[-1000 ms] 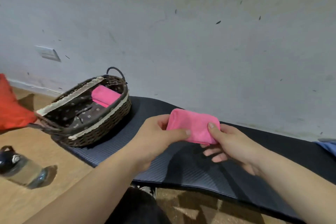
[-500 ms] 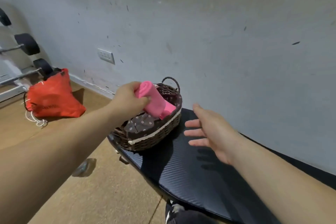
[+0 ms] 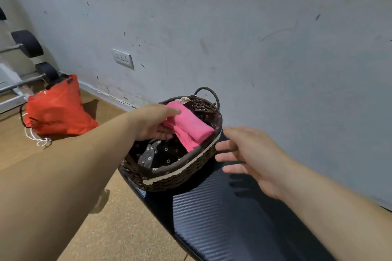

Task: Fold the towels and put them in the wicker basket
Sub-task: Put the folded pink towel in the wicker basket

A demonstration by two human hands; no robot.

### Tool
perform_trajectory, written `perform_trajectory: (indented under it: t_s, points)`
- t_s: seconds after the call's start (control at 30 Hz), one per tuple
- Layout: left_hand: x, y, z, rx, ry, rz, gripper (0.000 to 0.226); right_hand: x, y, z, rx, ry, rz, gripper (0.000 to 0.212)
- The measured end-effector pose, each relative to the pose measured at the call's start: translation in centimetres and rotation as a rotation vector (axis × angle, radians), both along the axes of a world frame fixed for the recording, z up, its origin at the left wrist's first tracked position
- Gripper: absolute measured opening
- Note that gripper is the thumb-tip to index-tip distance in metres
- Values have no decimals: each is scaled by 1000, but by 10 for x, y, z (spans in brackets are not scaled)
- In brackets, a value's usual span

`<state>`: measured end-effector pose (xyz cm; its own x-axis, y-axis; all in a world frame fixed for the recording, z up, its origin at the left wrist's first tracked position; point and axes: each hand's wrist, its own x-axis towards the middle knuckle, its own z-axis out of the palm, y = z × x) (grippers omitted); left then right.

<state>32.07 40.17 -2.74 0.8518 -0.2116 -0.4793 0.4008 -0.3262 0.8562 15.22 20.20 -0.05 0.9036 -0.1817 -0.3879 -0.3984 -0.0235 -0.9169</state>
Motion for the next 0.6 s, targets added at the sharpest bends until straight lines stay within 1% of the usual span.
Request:
perform_trajectory:
  t_s: [0.03,0.1,0.13,0.17,0.2,0.27,0.33,0.37,0.47,0.6]
  points:
    - [2,2,-7,229,-70,-104,18,2,0,-2,-2,-7,8,26]
    - [5,3,-19,757,-327,-303,21,3,1,-5,-2,-16,10,22]
    - [5,2,-23,916,-459,-344,22,3,2,-5,-3,-18,11,21]
    - [3,1,-23,984,-567,-327,23,3,4,-6,-8,-20,11,20]
    - [0,0,-22,983,-659,-282,25,3,6,-6,-20,-22,13,19]
    - [-6,-7,-20,888,-768,-230,40,2,6,-6,-49,-27,16,18]
    - [-17,-16,-22,832,-766,-275,64,0,4,-5,-70,-33,15,18]
    - [-24,-18,-25,837,-741,-306,71,-1,3,-4,-75,-34,12,19]
    - [-32,-18,-42,871,-682,-340,65,-5,-2,-1,-77,-25,9,23]
    - [-33,-18,-47,815,-647,-310,63,-12,-9,1,-91,-19,16,25]
